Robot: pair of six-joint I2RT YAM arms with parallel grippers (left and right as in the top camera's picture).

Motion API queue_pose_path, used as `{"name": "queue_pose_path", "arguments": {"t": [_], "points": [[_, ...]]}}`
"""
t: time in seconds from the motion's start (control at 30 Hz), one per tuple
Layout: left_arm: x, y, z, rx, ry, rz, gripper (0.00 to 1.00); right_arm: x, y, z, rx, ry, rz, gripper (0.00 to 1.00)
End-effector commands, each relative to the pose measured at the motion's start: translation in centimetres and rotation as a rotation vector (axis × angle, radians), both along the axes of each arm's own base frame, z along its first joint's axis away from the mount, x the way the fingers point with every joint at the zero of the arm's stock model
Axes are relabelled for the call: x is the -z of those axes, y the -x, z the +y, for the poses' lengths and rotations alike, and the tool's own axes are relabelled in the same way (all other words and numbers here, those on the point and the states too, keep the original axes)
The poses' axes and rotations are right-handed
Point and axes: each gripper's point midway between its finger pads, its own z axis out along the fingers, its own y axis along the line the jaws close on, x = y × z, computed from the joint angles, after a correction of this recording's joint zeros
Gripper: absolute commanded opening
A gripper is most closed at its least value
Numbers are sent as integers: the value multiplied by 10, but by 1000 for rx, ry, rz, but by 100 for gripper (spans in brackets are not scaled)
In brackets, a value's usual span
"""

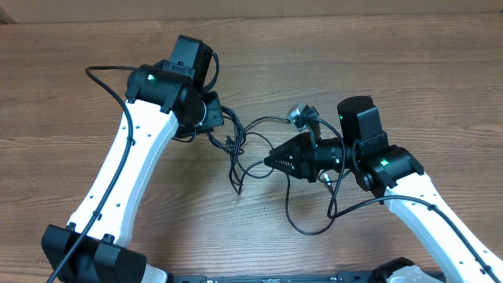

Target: Untangle cables

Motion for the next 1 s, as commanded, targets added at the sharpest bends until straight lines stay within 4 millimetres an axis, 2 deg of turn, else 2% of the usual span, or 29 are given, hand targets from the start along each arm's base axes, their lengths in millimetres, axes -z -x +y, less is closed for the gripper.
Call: {"name": "queue_pose_path", "arguments": {"t": [0.0, 0.1, 0.23, 0.43, 0.63, 0.97], "points": [[-4, 4, -8, 125, -14, -16, 4, 3, -12, -5, 70, 46, -26, 51], [-4, 8, -13, 170, -21, -12, 4, 7, -18, -8, 104, 74, -40, 58], [-4, 12, -24, 207, -17, -14, 4, 6, -22, -9, 118, 78, -58, 63], [-6, 19, -54, 245, 22, -27, 4, 5, -23, -9, 118, 76, -63, 64], [-9, 18, -67, 236, 44, -50, 4, 5, -22, -8, 112, 71, -61, 57], [-9, 19, -68, 203, 58, -40, 4, 4, -22, -8, 112, 69, -64, 50]]}}
